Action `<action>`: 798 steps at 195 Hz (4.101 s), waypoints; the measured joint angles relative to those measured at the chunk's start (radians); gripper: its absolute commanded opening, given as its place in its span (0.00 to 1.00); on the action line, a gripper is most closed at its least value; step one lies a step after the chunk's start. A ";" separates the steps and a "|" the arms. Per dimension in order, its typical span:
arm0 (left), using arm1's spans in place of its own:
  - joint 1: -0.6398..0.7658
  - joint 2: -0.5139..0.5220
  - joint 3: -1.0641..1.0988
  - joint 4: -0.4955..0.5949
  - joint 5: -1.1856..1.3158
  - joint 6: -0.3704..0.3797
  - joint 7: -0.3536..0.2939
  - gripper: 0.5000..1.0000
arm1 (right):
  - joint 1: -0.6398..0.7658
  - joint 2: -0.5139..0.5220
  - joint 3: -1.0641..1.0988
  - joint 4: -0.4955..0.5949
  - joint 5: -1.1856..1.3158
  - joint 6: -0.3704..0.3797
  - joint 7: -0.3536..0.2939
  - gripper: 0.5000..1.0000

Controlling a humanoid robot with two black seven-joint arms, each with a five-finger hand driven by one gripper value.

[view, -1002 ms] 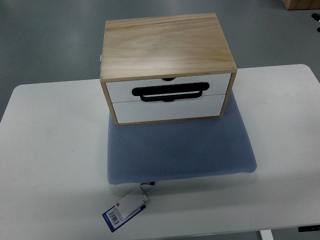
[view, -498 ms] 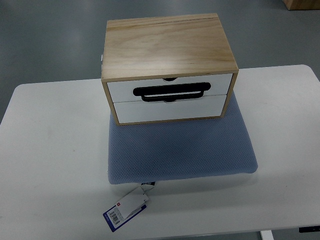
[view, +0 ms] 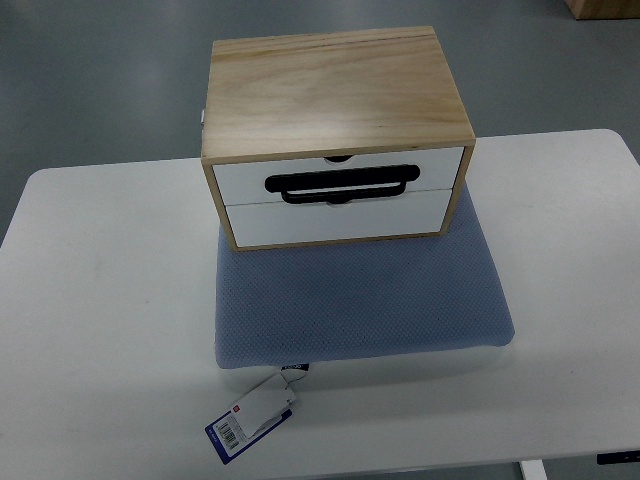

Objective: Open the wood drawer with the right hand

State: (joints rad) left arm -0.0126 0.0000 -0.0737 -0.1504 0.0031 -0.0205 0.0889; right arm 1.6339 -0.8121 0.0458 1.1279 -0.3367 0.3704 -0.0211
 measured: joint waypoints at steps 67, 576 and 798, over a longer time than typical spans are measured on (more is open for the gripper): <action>0.000 0.000 0.000 0.000 0.000 0.000 0.000 1.00 | 0.252 0.140 -0.353 0.148 0.121 -0.016 0.031 0.86; 0.000 0.000 0.000 0.000 0.000 0.000 0.000 1.00 | 0.249 0.412 -0.678 0.230 0.214 -0.066 0.013 0.83; 0.000 0.000 0.000 0.000 0.000 0.000 0.000 1.00 | 0.282 0.374 -0.679 0.300 0.169 0.129 0.019 0.85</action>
State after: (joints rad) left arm -0.0123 0.0000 -0.0736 -0.1503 0.0031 -0.0201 0.0890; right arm 1.9161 -0.4382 -0.6336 1.4278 -0.1675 0.4999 -0.0020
